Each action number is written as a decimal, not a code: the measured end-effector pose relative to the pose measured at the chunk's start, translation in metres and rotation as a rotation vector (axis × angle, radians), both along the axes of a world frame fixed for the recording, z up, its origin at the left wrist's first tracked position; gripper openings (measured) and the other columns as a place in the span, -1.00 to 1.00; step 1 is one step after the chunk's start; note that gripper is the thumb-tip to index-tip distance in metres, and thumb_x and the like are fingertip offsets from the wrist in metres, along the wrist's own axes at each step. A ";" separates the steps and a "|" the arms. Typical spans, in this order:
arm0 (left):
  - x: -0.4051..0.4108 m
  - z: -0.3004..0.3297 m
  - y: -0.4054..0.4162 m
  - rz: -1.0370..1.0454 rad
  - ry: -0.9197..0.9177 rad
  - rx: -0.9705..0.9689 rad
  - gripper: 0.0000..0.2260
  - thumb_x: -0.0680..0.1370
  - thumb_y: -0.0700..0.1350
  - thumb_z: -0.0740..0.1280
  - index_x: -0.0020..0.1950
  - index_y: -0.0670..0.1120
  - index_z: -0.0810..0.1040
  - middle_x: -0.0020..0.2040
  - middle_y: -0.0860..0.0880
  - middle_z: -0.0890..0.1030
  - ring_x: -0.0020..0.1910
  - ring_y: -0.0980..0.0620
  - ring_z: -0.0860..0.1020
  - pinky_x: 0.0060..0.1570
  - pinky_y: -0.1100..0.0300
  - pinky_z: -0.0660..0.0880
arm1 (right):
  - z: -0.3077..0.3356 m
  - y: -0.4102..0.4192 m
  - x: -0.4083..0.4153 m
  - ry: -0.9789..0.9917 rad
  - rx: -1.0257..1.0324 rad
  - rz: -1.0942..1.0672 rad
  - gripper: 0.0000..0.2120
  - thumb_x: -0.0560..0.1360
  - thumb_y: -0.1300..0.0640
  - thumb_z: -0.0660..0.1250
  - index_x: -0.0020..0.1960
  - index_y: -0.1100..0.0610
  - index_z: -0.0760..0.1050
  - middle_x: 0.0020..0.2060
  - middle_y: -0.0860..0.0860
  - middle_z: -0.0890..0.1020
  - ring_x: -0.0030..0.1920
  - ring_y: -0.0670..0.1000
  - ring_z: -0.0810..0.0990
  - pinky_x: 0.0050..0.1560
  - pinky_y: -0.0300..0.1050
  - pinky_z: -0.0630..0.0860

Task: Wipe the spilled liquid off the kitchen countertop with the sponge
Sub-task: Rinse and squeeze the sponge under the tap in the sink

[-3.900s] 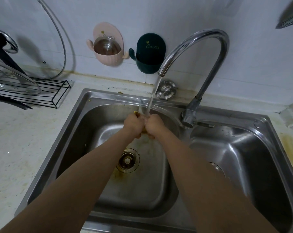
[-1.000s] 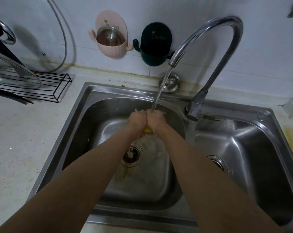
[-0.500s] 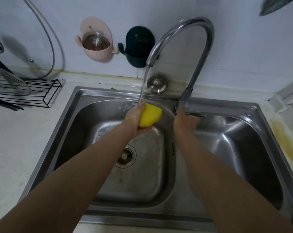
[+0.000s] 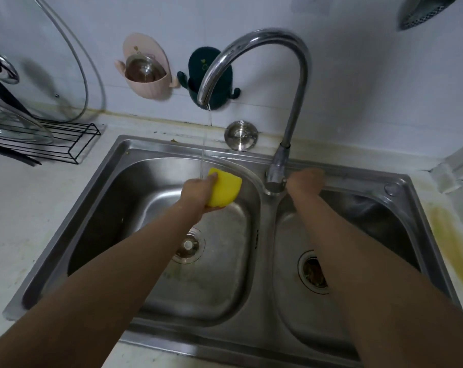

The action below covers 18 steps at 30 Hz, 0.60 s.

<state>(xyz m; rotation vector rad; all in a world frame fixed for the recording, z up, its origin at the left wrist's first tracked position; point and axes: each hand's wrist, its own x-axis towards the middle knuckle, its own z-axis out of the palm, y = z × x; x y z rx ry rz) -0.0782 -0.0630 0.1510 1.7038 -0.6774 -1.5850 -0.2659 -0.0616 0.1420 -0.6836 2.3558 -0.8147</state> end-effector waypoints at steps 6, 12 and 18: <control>0.003 -0.005 0.014 -0.115 -0.309 -0.185 -0.76 0.54 0.02 0.33 -0.06 -0.17 0.50 0.00 -0.19 0.51 0.09 -0.22 0.52 0.07 -0.12 0.53 | 0.000 0.008 0.033 -0.255 -0.153 -0.091 -0.37 0.51 0.01 0.19 0.39 0.39 0.09 0.31 0.28 0.39 0.24 0.27 0.46 0.21 0.15 0.45; 0.005 -0.003 0.037 -0.420 -0.598 -0.423 -0.84 0.59 -0.18 0.21 -0.16 -0.13 0.51 -0.15 -0.12 0.52 -0.12 -0.02 0.44 -0.17 0.22 0.31 | 0.010 0.034 0.109 -0.714 0.114 0.254 -0.51 0.42 -0.29 0.21 0.11 0.08 0.41 0.08 0.12 0.51 0.00 0.19 0.57 -0.30 0.03 0.61; 0.010 -0.012 0.044 -0.024 -0.218 -0.230 -0.80 0.62 -0.14 0.11 0.09 -0.19 0.47 0.04 -0.21 0.53 0.05 -0.09 0.49 0.09 0.05 0.44 | -0.001 0.029 0.138 -0.563 -0.072 0.308 -0.61 0.45 -0.08 0.23 0.11 0.18 0.51 0.09 0.18 0.58 0.09 0.20 0.55 0.15 0.13 0.51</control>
